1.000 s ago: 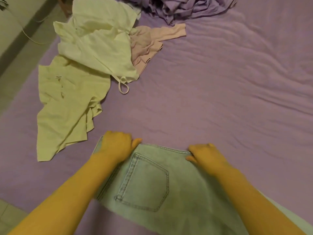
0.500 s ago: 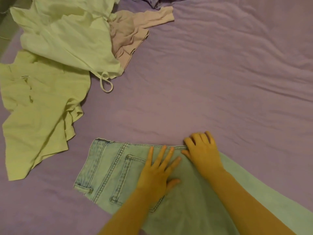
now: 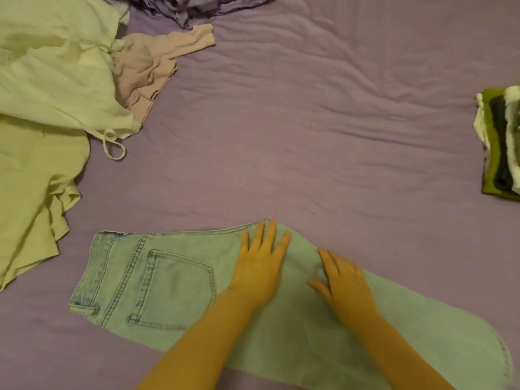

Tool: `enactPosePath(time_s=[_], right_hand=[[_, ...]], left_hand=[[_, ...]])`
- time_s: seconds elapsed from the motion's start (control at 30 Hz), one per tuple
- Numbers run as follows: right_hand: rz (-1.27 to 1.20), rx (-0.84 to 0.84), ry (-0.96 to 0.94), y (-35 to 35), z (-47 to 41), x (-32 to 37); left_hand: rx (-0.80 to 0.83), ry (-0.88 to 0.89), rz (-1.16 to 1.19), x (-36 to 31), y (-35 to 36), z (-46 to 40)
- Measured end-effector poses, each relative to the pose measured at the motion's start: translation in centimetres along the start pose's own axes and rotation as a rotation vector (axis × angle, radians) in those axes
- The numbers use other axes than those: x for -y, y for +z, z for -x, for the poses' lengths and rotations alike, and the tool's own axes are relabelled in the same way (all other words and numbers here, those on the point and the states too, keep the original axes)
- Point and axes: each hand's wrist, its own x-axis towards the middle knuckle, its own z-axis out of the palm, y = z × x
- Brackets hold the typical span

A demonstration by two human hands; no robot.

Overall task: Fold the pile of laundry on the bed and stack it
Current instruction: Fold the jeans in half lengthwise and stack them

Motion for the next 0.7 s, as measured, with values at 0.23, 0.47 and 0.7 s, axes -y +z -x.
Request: enactPosePath(time_s=[0.23,0.47,0.7], right_hand=[[0.016,0.021,0.147,-0.5,2.7,-8.9],[0.112,-0.078,0.116,-1.3,6.6,-14.7],[0.038,-0.075,0.228,-1.1,8.4,-18.3]], left_hand=[[0.086,0.113,-0.174,-5.4,-1.4,-4.6],[0.226,0.16,-0.146,-9.3,-1.4,-6.9],[0.192,0.239,-0.027,-16.6,0.9,-6.8]])
